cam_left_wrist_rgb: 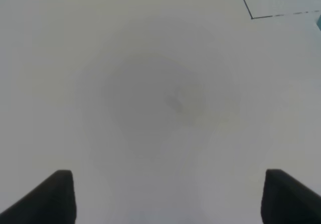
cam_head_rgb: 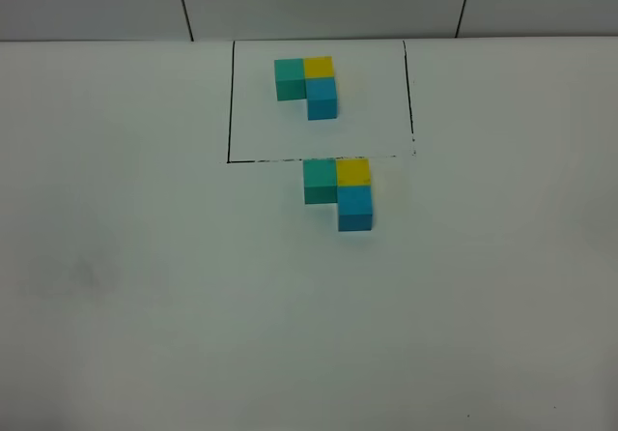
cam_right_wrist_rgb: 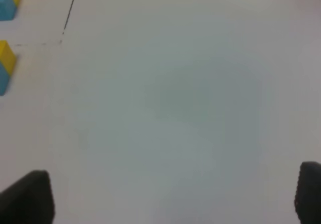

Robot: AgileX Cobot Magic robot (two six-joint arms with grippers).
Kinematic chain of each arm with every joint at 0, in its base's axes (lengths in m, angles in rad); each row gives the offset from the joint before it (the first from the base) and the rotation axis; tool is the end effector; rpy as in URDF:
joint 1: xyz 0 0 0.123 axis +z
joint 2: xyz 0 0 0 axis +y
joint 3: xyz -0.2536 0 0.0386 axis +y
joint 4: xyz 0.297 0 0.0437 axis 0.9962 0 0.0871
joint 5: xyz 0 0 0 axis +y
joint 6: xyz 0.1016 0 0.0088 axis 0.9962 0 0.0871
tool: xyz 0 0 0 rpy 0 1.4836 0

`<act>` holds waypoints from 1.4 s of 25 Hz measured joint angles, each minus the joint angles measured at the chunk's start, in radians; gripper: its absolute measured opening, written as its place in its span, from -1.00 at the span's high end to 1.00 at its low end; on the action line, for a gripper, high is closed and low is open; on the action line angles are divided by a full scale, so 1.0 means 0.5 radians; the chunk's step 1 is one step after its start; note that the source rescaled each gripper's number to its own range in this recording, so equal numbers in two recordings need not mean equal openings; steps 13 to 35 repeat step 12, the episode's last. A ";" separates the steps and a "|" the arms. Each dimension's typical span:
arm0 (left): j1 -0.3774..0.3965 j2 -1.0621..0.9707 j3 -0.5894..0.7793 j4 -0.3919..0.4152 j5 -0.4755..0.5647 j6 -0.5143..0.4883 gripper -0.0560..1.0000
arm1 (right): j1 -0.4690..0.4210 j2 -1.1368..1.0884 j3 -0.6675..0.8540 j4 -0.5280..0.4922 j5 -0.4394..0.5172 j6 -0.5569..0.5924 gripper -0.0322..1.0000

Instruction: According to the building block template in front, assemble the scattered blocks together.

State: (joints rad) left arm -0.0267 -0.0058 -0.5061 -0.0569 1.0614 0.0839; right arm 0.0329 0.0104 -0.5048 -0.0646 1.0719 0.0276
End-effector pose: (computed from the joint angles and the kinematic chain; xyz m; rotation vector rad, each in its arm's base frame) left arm 0.0747 -0.0071 0.2983 0.1154 2.0287 -0.0319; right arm 0.0775 -0.0032 0.2957 -0.0022 2.0596 -0.0401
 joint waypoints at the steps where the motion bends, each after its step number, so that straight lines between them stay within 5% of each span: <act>1: 0.000 0.000 0.000 0.000 0.000 0.000 -0.66 | 0.000 0.000 0.000 0.000 0.000 -0.003 -0.89; 35: 0.000 0.000 0.000 0.000 0.000 0.000 -0.66 | 0.000 0.000 0.000 0.002 -0.001 -0.003 -0.79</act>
